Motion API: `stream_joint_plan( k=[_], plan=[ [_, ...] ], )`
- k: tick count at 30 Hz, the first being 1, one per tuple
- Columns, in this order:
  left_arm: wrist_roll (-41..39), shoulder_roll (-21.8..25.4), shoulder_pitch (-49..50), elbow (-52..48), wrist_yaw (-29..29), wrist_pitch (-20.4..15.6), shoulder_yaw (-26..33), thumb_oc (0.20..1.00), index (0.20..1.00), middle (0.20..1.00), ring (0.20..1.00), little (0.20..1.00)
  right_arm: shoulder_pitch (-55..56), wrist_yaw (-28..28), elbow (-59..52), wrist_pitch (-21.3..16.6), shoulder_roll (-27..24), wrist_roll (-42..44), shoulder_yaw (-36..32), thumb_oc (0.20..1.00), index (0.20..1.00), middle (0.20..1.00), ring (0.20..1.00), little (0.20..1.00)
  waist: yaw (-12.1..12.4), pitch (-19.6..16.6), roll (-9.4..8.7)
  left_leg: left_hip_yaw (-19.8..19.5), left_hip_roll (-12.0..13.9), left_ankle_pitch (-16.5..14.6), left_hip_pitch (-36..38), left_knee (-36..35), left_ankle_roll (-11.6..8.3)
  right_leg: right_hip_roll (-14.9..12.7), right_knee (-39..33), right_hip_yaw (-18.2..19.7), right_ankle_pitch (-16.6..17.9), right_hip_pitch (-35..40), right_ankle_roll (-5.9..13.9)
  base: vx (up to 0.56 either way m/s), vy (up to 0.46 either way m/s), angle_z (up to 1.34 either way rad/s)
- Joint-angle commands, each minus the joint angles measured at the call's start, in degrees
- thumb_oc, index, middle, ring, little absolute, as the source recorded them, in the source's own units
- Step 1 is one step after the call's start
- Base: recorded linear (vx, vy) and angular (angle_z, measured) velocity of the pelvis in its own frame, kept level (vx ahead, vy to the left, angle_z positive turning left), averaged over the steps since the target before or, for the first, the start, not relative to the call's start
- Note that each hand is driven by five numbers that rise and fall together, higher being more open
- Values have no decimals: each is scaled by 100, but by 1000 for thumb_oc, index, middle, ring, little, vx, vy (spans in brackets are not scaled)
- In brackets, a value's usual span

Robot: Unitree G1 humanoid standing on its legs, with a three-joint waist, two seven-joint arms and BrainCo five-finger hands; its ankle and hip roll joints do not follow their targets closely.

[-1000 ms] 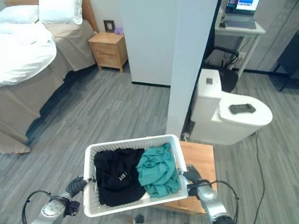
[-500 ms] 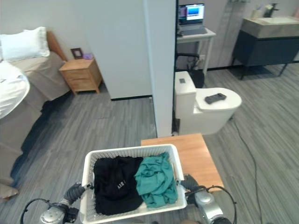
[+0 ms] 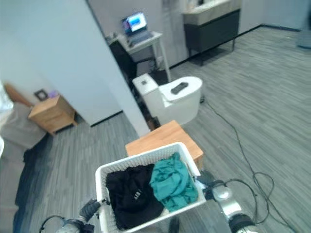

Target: Grab the laundry basket,head to the washer,open it,put in the laundry and shut it.

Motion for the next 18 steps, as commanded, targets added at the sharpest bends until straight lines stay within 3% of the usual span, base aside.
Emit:
stream_joint_plan(
  k=[1,3,4,6,7,8,12,18],
  plan=[
    [-1072,-8,-872,-556,-164,-748,174,200,200,200,200,200,-322,-129,-537,-326,-479,25,-244,200,200,200,200,200,-18,562,-101,-24,-305,39,-81,-360,97,398,-1935,14,1122,561,102,-154,-246,-1],
    [-1133,-2,-1101,-493,-101,-784,45,200,200,200,200,200,-448,-231,-580,-356,-524,34,-227,200,200,200,200,200,46,748,-109,-771,-365,174,-232,-364,-50,487,-1990,135,1136,432,15,-133,-161,-21],
    [-1134,-2,-1108,-488,-101,-786,44,200,200,200,200,200,-451,-231,-581,-354,-524,34,-229,200,200,200,200,200,38,748,-110,-781,-368,175,-237,-363,-52,486,-1985,125,1131,431,13,-77,-79,-46],
    [-1123,65,-1269,-397,-81,-785,25,200,200,200,200,200,-608,-260,-542,-406,-505,98,-156,200,200,200,200,200,175,844,-273,-1991,-587,114,-417,-354,-191,590,-1997,396,1171,231,-82,-12,-133,-37],
    [-1123,131,-1323,-384,-81,-771,57,200,200,200,200,200,-630,-279,-552,-416,-475,146,-148,200,200,200,200,200,196,864,-339,-2195,-637,84,-477,-315,-196,616,-2032,495,1197,222,-82,79,-205,-37],
    [-1116,235,-1348,-329,-75,-758,78,200,200,200,200,200,-655,-268,-522,-410,-378,222,-84,200,200,200,200,200,259,877,-438,-2786,-869,13,-486,-148,-179,697,-2188,717,1306,249,-71,75,-135,-50],
    [-1155,319,-1354,-343,-113,-739,138,200,200,200,200,200,-600,-223,-586,-415,-292,298,-23,200,200,200,200,200,326,900,-519,-2929,-993,-16,-595,33,-193,754,-2438,884,1466,296,-23,49,-59,-92],
    [-1155,394,-1243,-387,-46,-799,274,200,200,200,200,200,-419,-208,-912,-413,-220,236,62,200,200,200,200,200,259,877,-665,-2920,-1190,-566,-400,556,28,650,-2586,1215,1491,488,71,56,61,-45]
  ],
)
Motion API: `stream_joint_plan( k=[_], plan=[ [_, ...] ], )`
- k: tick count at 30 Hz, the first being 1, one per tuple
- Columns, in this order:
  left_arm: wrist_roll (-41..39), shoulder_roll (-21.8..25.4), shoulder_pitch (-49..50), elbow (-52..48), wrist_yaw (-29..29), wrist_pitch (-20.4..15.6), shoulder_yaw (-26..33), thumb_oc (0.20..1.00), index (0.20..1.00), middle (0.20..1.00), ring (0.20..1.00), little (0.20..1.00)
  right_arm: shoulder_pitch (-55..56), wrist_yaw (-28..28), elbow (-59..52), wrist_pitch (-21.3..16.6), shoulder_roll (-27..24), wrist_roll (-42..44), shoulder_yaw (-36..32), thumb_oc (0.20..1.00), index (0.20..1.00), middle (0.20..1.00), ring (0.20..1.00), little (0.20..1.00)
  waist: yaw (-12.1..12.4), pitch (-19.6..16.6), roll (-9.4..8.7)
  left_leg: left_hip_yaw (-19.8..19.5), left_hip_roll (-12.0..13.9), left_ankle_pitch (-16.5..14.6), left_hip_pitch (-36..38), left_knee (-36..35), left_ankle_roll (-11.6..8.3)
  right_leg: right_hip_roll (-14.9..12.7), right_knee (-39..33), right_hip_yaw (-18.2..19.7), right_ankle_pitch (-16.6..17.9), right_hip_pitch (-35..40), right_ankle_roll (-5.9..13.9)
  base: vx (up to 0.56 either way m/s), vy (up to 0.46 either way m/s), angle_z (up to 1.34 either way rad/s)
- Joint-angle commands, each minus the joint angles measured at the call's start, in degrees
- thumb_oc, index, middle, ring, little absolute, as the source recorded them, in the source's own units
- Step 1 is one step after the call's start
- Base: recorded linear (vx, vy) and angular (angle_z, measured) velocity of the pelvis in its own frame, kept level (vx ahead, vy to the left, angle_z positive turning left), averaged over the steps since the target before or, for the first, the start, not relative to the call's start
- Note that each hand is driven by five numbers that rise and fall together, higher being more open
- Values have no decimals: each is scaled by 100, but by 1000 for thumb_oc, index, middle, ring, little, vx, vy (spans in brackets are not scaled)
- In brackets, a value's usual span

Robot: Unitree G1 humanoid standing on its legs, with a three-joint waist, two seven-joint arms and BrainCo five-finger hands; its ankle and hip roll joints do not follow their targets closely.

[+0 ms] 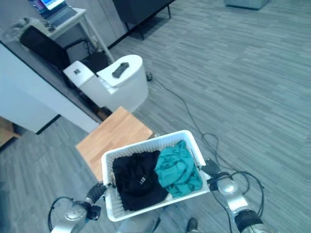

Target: Grab the laundry basket,head to the washer,open it,put in the laundry and shut it.

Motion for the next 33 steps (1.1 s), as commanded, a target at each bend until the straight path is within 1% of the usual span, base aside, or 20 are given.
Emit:
stream_joint_plan(
  k=[1,7,10,12,14,15,16,18,22,23,24,25,26,27,28,29,30,31,32,33],
  plan=[
    [-638,105,-210,-802,-147,-764,468,200,200,200,200,200,54,154,-314,-281,-129,204,-37,200,200,200,200,200,366,-216,-39,531,-257,-821,105,327,358,-550,-963,-80,460,475,951,57,136,-50],
    [-460,94,-16,-903,-243,-770,495,200,200,200,200,200,162,182,-139,-207,-39,58,-124,200,200,200,200,200,347,-476,-64,890,-252,-1087,555,164,620,-794,-951,124,555,561,1130,46,170,-47],
    [-283,13,160,-874,-291,-754,563,200,200,200,200,200,181,249,-35,-183,71,-106,-14,200,200,200,200,200,306,-674,20,1058,-289,-1038,749,-150,724,-1052,-924,211,753,406,1312,-46,211,-34],
    [-244,16,266,-845,-292,-730,651,200,200,200,200,200,102,277,-4,-179,164,-126,51,200,200,200,200,200,323,-712,0,1131,-274,-943,775,-286,767,-1104,-810,232,807,262,1335,-77,56,-11],
    [-220,16,356,-845,-262,-692,777,200,200,200,200,200,-150,297,15,-196,319,-96,180,200,200,200,200,200,449,-691,-83,1256,-228,-978,755,-267,812,-963,-412,-30,775,45,1303,-67,-75,-41],
    [-226,42,350,-834,-267,-678,790,200,200,200,200,200,-178,320,41,-196,321,-83,209,200,200,200,200,200,436,-681,-125,1255,-217,-985,764,-249,819,-836,-369,14,752,20,1268,-49,-160,-93],
    [-270,102,341,-840,-265,-676,814,200,200,200,200,200,-186,376,56,-212,290,-30,247,200,200,200,200,200,326,-620,-270,1311,-188,-988,787,-226,828,-447,-401,57,687,21,1104,-35,-160,-120],
    [-310,76,319,-819,-221,-663,870,200,200,200,200,200,-228,402,62,-228,231,-30,328,200,200,200,200,200,246,-571,-401,1410,-157,-970,813,-179,766,-245,-672,-206,650,105,905,0,-157,-65],
    [-446,69,283,-728,-141,-681,916,200,200,200,200,200,-205,386,112,-243,197,69,318,200,200,200,200,200,153,-504,-503,1422,-75,-1028,832,-19,667,-124,-856,-197,664,277,794,71,-130,-13],
    [-449,85,221,-698,-126,-687,903,200,200,200,200,200,-138,395,64,-247,141,113,275,200,200,200,200,200,131,-476,-543,1437,-56,-1090,807,140,628,-93,-963,-208,691,348,779,90,-187,6],
    [-461,114,105,-677,-121,-681,852,200,200,200,200,200,-49,376,-59,-265,-3,178,177,200,200,200,200,200,83,-375,-597,1463,-33,-1073,657,787,493,-26,-1066,-226,697,433,725,62,-146,4],
    [-461,112,95,-672,-120,-682,846,200,200,200,200,200,-45,379,-69,-259,-9,178,167,200,200,200,200,200,80,-368,-585,1457,-36,-1110,628,859,490,-17,-1078,-236,703,444,724,46,-191,12],
    [-430,111,-91,-634,-60,-688,749,200,200,200,200,200,-9,288,-176,-292,-146,213,89,200,200,200,200,200,54,-155,-602,1535,-20,-833,259,1720,321,19,-1145,-258,682,585,648,-6,-89,27],
    [-430,108,-108,-625,-57,-691,741,200,200,200,200,200,-10,289,-181,-289,-151,214,79,200,200,200,200,200,54,-150,-587,1530,-21,-860,220,1793,316,30,-1149,-265,685,583,645,12,-107,40],
    [-426,108,-186,-583,-34,-695,708,200,200,200,200,200,4,267,-208,-283,-187,229,49,200,200,200,200,200,65,-88,-577,1541,-36,-714,60,2095,273,38,-1156,-294,663,641,619,57,-31,25],
    [-441,165,-372,-558,6,-712,611,200,200,200,200,200,26,193,-266,-277,-254,256,-40,200,200,200,200,200,115,-7,-573,1558,-69,-305,-285,2333,198,63,-1196,-334,619,803,573,63,-33,10],
    [-443,166,-386,-549,7,-715,602,200,200,200,200,200,29,194,-272,-273,-255,256,-51,200,200,200,200,200,125,-10,-577,1562,-71,-301,-299,2339,197,60,-1195,-331,619,792,573,163,-13,12],
    [-452,241,-530,-551,41,-732,545,200,200,200,200,200,32,117,-256,-290,-249,316,-111,200,200,200,200,200,217,-28,-626,1735,-124,-417,-579,1846,254,66,-1219,-380,565,874,599,120,4,18],
    [-452,249,-531,-550,42,-733,540,200,200,200,200,200,36,118,-258,-290,-241,316,-116,200,200,200,200,200,239,-31,-647,1758,-127,-417,-574,1831,261,52,-1218,-361,558,869,603,277,31,25],
    [-350,333,-543,-528,82,-738,581,200,200,200,200,200,93,65,-230,-354,-155,272,-64,200,200,200,200,200,428,-72,-652,1831,-167,-406,-836,1137,362,120,-1229,-367,476,917,630,176,25,-4]
  ],
)
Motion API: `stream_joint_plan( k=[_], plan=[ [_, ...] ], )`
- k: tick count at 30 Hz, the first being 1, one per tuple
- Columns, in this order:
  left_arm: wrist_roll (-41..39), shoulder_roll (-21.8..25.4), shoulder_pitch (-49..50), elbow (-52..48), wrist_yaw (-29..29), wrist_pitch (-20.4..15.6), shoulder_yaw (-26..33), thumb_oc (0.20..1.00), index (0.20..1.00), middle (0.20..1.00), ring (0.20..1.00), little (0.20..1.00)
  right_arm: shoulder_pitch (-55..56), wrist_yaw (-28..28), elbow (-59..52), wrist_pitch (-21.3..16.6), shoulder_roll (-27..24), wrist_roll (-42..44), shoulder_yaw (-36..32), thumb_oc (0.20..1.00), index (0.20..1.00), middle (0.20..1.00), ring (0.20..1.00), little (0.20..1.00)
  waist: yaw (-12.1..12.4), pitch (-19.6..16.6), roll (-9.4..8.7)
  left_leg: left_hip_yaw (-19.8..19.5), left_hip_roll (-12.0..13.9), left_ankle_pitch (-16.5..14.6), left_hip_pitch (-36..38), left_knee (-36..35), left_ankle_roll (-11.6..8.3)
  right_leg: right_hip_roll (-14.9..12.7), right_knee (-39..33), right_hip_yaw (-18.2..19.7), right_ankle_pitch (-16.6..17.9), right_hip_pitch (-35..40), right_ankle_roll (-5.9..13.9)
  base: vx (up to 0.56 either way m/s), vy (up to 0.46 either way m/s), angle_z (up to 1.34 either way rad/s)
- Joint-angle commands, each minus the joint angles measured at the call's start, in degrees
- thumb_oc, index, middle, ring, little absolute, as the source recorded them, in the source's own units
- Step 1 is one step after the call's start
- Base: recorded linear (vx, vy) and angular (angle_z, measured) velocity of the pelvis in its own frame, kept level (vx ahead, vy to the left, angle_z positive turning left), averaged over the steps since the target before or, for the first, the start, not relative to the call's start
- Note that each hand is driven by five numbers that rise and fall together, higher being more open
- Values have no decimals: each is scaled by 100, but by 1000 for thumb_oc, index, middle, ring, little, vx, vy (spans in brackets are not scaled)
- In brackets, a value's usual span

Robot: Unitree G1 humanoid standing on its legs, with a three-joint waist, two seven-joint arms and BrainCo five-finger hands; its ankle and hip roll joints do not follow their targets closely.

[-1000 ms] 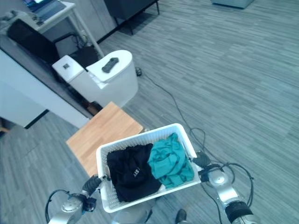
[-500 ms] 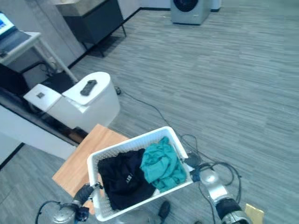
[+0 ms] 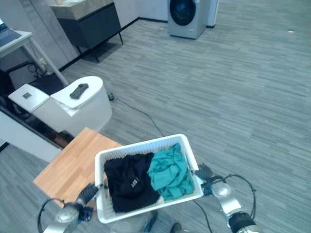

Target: Grab the laundry basket,head to the washer,open it,put in the laundry and shut it.

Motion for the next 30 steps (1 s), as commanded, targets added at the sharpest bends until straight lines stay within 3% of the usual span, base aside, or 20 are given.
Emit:
stream_joint_plan(
  k=[1,4,7,8,10,11,13,14,15,16,17,19,20,22,24,25,27,28,29,30],
  plan=[
    [-399,18,-267,-597,37,-669,464,200,200,200,200,200,85,-68,-371,-350,-329,263,-119,200,200,200,200,200,384,-201,-121,136,-58,329,-164,-736,178,-67,-1283,-18,517,780,629,226,37,-9],
    [-294,69,-174,-589,59,-646,552,200,200,200,200,200,122,-84,-275,-393,-113,199,37,200,200,200,200,200,653,-231,-107,254,-16,655,-323,-1721,186,61,-1283,-80,346,956,658,182,44,-20],
    [-235,148,-82,-626,70,-628,684,200,200,200,200,200,-23,-85,-218,-434,104,207,222,200,200,200,200,200,919,-214,-95,706,12,826,-439,-2042,159,198,-1283,-101,75,1324,594,296,103,-14],
    [-226,231,47,-610,104,-632,831,200,200,200,200,200,-87,-28,-248,-405,264,175,340,200,200,200,200,200,1092,-321,-233,590,-33,837,-207,-2067,314,155,-1179,-120,-67,1467,663,421,164,-5],
    [-207,300,69,-612,92,-599,874,200,200,200,200,200,-90,-12,-267,-403,340,164,361,200,200,200,200,200,1123,-376,-337,441,-41,901,-165,-2006,377,125,-1090,-103,-101,1472,695,307,153,-31],
    [-177,521,104,-617,82,-574,989,200,200,200,200,200,-84,16,-291,-401,504,181,381,200,200,200,200,200,1187,-411,-554,334,-63,795,-103,-1864,464,-7,-822,-93,-159,1488,783,250,213,-47],
    [-159,582,106,-572,85,-581,982,200,200,200,200,200,-94,26,-285,-393,566,171,417,200,200,200,200,200,1188,-432,-647,304,-69,707,-72,-1793,511,-71,-727,-51,-142,1461,832,217,215,-24],
    [-107,644,109,-576,90,-572,1007,200,200,200,200,200,-53,27,-298,-395,599,147,411,200,200,200,200,200,1201,-482,-742,313,-118,545,-41,-1700,570,-191,-560,-61,-79,1475,962,278,381,-13],
    [-67,770,45,-579,76,-579,960,200,200,200,200,200,28,48,-325,-378,661,149,398,200,200,200,200,200,1150,-511,-856,240,-287,291,174,-1561,696,-408,-22,36,377,1415,1211,265,386,-9],
    [-67,768,43,-578,76,-579,957,200,200,200,200,200,29,48,-326,-377,658,148,396,200,200,200,200,200,1161,-531,-840,242,-264,303,150,-1558,696,-387,-30,49,403,1391,1211,286,544,-2],
    [13,865,-33,-572,50,-559,834,200,200,200,200,200,148,71,-412,-377,654,141,332,200,200,200,200,200,1014,-529,-815,33,-379,135,471,-1519,845,-617,1165,171,1276,1009,1448,184,411,16],
    [119,912,-141,-551,27,-525,685,200,200,200,200,200,254,74,-490,-367,604,147,235,200,200,200,200,200,785,-541,-543,-259,-326,72,818,-1549,951,-651,2346,322,2048,545,1497,237,463,46],
    [135,941,-169,-571,29,-506,630,200,200,200,200,200,310,102,-545,-361,574,175,191,200,200,200,200,200,642,-437,-321,-438,-248,68,1038,-1606,1005,-620,3040,311,2157,251,1457,181,341,105],
    [214,908,-285,-538,47,-515,549,200,200,200,200,200,287,78,-586,-366,508,144,148,200,200,200,200,200,388,-285,-145,-713,-120,12,1352,-1692,1026,-374,3573,366,1527,-540,1347,234,228,88],
    [150,914,-418,-482,75,-562,552,200,200,200,200,200,226,126,-619,-383,453,177,180,200,200,200,200,200,212,-184,-148,-1180,-51,-164,1768,-1682,904,-366,2210,171,1041,-1338,1172,354,87,63],
    [147,915,-428,-476,75,-565,548,200,200,200,200,200,220,126,-613,-386,453,178,178,200,200,200,200,200,176,-194,-122,-1226,-25,-150,1759,-1686,891,-345,2132,115,1086,-1303,1161,298,-90,87],
    [31,975,-401,-476,143,-712,535,200,200,200,200,200,217,199,-581,-412,350,322,230,200,200,200,200,200,184,-113,-272,-1650,-109,-410,1868,-1401,696,-509,-142,220,1153,-1198,1081,421,-160,96],
    [23,982,-433,-402,112,-649,446,200,200,200,200,200,317,144,-576,-400,296,378,83,200,200,200,200,200,227,-17,-336,-1772,-243,-436,1831,-1135,572,-524,-131,235,1237,-861,1133,312,-78,120],
    [-11,924,-457,-366,73,-656,432,200,200,200,200,200,255,156,-593,-352,327,397,140,200,200,200,200,200,257,-27,-403,-1821,-254,-492,1817,-1048,578,-573,-188,107,1273,-682,1179,174,-31,193],
    [-17,897,-471,-349,93,-655,397,200,200,200,200,200,215,79,-597,-399,350,318,220,200,200,200,200,200,332,-47,-476,-1960,-298,-548,1813,-996,604,-440,-296,135,1243,-508,1141,146,-54,197]
  ],
)
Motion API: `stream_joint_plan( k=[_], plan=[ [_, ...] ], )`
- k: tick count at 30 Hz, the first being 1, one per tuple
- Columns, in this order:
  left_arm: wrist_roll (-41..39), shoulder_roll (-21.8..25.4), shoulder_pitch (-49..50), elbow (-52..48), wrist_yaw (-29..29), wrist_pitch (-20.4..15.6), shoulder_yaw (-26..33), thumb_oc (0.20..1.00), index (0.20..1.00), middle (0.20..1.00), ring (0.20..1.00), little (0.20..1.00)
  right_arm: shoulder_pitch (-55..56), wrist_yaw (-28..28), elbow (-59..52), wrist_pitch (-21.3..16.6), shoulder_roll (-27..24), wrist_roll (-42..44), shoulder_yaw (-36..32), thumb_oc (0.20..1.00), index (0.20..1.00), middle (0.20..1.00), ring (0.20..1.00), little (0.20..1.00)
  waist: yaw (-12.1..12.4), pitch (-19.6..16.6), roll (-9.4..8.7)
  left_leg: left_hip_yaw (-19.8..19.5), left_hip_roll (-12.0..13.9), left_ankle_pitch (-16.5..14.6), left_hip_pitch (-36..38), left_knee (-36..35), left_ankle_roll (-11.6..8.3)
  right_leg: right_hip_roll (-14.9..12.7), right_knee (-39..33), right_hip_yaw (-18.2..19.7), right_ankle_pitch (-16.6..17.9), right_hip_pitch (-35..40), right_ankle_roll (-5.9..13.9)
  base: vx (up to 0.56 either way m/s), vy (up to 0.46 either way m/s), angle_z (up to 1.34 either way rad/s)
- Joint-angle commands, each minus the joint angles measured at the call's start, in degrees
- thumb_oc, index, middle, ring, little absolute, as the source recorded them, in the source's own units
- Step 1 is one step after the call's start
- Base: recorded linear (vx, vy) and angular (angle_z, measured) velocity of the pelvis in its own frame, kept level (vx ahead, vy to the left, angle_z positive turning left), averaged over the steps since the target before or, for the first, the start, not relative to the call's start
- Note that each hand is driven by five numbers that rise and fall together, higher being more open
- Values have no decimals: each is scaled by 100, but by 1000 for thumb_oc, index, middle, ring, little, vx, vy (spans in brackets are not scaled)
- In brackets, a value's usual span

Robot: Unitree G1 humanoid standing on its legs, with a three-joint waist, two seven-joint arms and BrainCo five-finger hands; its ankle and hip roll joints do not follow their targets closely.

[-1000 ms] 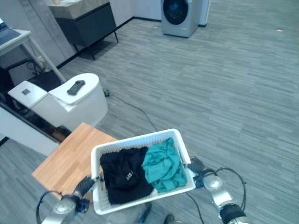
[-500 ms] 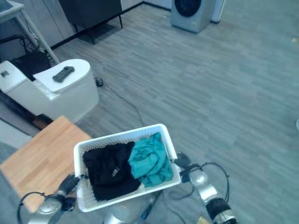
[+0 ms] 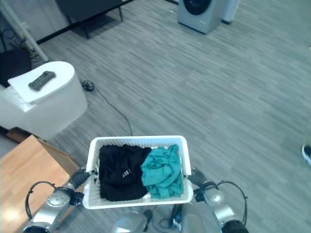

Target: Grab the laundry basket,head to the washer,open it,put in the laundry and shut it.

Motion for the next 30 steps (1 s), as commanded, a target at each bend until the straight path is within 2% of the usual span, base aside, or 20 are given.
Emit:
stream_joint_plan(
  k=[1,2,5,7,12,19,30],
  plan=[
    [-423,387,-147,-493,4,-522,259,200,200,200,200,200,-442,241,-291,-391,-92,282,-85,200,200,200,200,200,467,-127,-337,-100,-474,1239,-349,-814,45,216,-236,-14,564,1268,386,280,-123,169],
    [-469,371,-87,-454,-79,-498,338,200,200,200,200,200,-438,285,-257,-401,-124,270,-57,200,200,200,200,200,504,-259,-440,-211,-446,1319,-407,-878,-18,287,-448,-223,558,1385,340,259,-114,92],
    [-479,418,-17,-467,-136,-489,351,200,200,200,200,200,-412,313,-359,-379,-170,320,-66,200,200,200,200,200,504,-405,-583,-370,-418,1329,-473,-984,-78,371,-648,-269,550,1439,297,131,-75,39],
    [-502,449,5,-458,-151,-491,352,200,200,200,200,200,-412,326,-402,-374,-176,350,-46,200,200,200,200,200,527,-449,-621,-417,-355,1297,-449,-1041,-93,429,-683,-241,527,1468,264,68,-53,3],
    [-477,505,103,-404,-159,-478,343,200,200,200,200,200,-435,365,-453,-343,-129,313,69,200,200,200,200,200,573,-567,-769,-642,-376,1531,-518,-1287,-144,465,-832,-289,574,1487,275,30,-18,-30],
    [-418,480,302,-459,-142,-496,514,200,200,200,200,200,-460,460,-418,-312,-51,265,289,200,200,200,200,200,658,-631,-781,-772,-389,1652,-475,-1459,-192,445,-986,-324,616,1576,281,-6,13,-3],
    [-359,443,561,-638,-100,-480,846,200,200,200,200,200,-520,462,-148,-286,27,249,449,200,200,200,200,200,831,-584,-740,-857,-435,1668,-476,-1487,-209,416,-1030,-345,632,1585,278,-18,7,-6]
  ],
)
